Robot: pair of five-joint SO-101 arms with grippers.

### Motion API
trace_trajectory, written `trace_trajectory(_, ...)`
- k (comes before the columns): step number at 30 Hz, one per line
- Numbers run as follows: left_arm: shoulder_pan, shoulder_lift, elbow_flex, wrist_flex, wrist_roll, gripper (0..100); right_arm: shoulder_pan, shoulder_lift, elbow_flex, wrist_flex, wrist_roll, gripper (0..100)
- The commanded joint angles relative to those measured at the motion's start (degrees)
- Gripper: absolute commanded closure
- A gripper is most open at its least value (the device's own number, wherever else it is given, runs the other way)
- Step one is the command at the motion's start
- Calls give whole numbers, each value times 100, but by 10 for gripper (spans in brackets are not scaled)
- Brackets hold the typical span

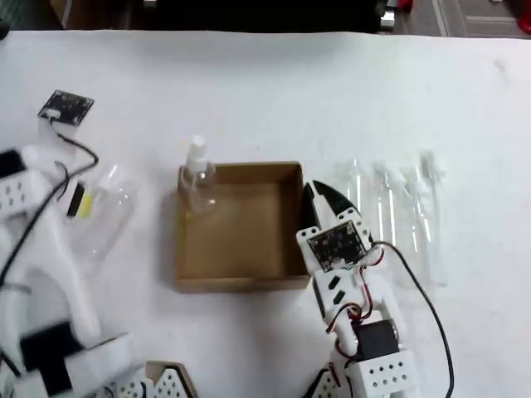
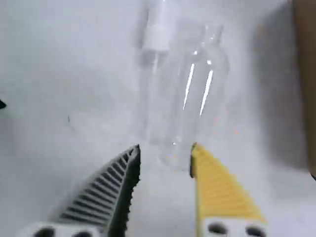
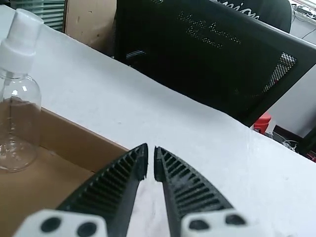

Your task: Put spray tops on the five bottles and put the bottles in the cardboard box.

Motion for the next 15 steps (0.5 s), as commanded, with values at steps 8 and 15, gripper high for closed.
trace_trajectory(8, 1138, 3503, -4607, 1547, 1547, 774, -31, -4, 79, -84, 62, 984)
trace_trajectory(15, 1640, 5481, -6743, 1978, 1785, 775, -22, -4, 79, -84, 62, 984)
